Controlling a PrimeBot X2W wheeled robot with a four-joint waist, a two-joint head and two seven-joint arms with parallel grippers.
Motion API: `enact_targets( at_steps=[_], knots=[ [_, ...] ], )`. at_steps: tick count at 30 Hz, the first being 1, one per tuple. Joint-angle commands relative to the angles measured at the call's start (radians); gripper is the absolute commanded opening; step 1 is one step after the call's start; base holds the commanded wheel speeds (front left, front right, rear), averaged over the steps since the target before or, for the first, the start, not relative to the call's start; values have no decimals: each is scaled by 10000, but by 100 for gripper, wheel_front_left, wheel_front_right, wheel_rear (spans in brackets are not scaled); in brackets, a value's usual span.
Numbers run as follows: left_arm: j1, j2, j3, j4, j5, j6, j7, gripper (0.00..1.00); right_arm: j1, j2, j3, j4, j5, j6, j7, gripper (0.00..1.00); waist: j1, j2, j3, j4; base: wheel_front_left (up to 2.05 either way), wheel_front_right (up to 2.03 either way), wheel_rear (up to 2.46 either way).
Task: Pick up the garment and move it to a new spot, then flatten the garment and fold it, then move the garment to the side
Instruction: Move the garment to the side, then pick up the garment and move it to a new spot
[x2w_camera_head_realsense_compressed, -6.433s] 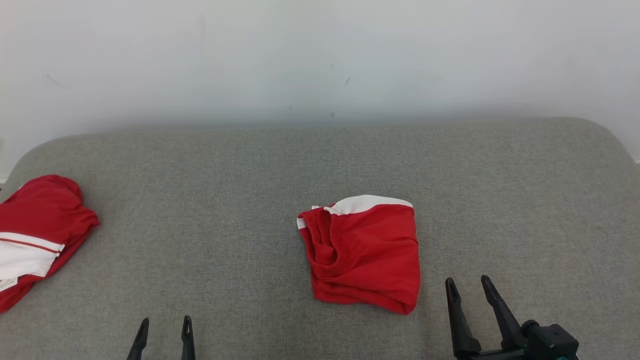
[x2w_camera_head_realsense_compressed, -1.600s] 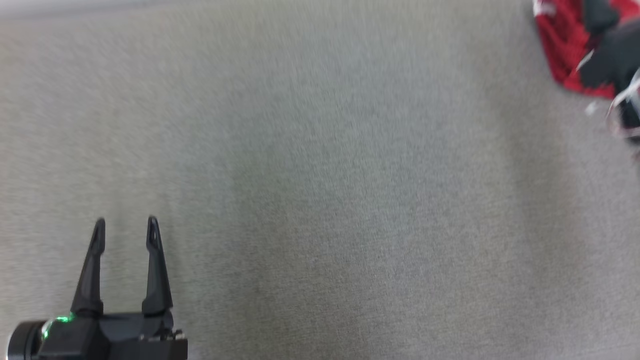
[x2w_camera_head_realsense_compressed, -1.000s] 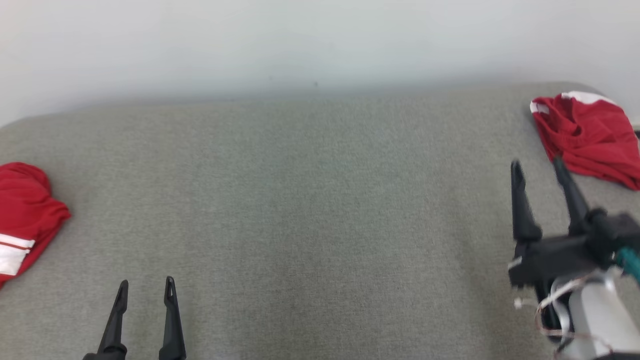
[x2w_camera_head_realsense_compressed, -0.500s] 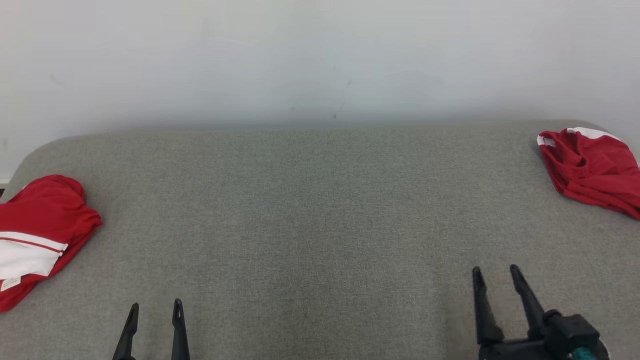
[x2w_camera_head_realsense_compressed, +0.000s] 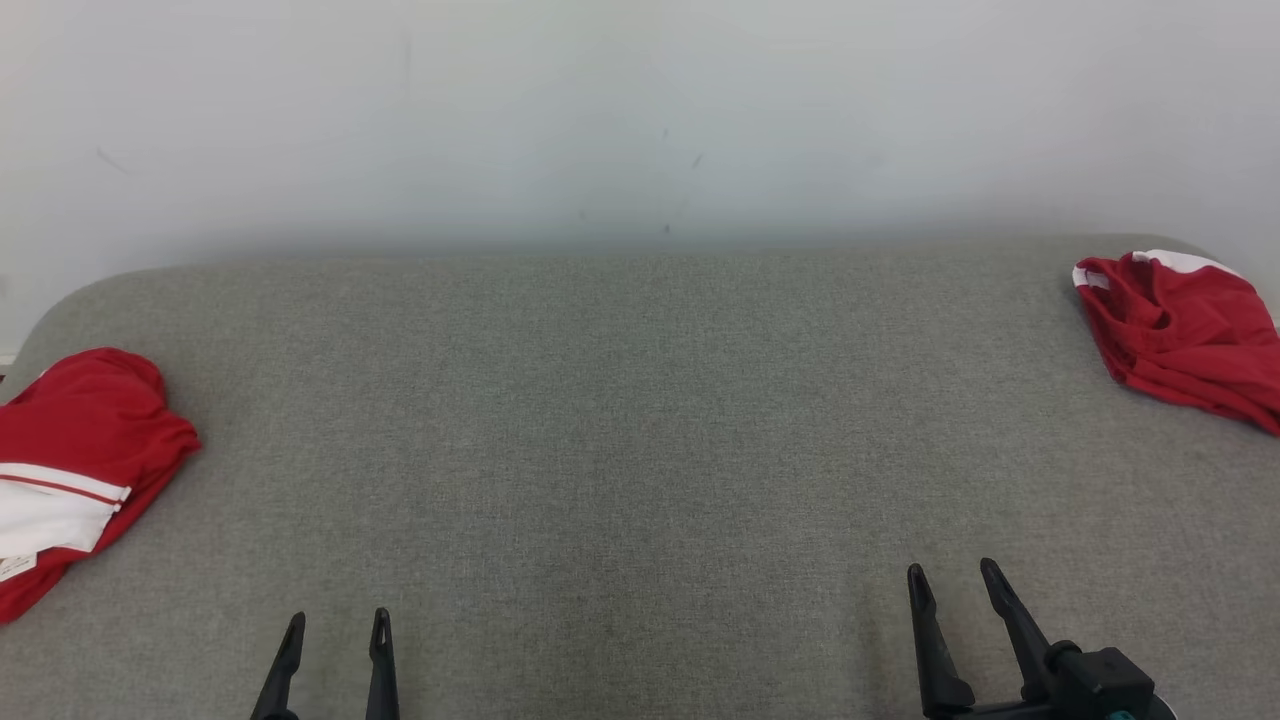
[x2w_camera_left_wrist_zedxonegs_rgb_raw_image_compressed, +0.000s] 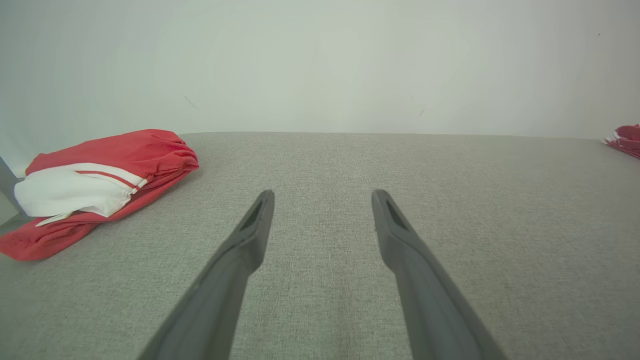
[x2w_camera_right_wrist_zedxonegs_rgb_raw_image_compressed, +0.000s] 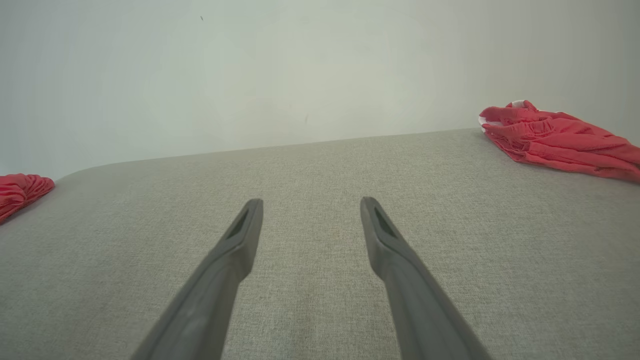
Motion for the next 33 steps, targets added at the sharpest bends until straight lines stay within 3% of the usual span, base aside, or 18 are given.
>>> enact_targets(
  at_steps=[1,24,33],
  knots=[
    [-80,-11,-44,31,121,-25,-32,100,80,31,3,-1,-70,-28,0,100,0,0,20,-17,0,0,0],
    [-140,-13,-14,172,88,-21,-32,100,57,46,70,124,15,-28,0,100,0,0,56,47,0,0,0],
    [-136,-12,90,236,145,-73,-32,100,153,47,137,136,90,-28,0,100,0,0,16,662,0,0,0]
  ],
)
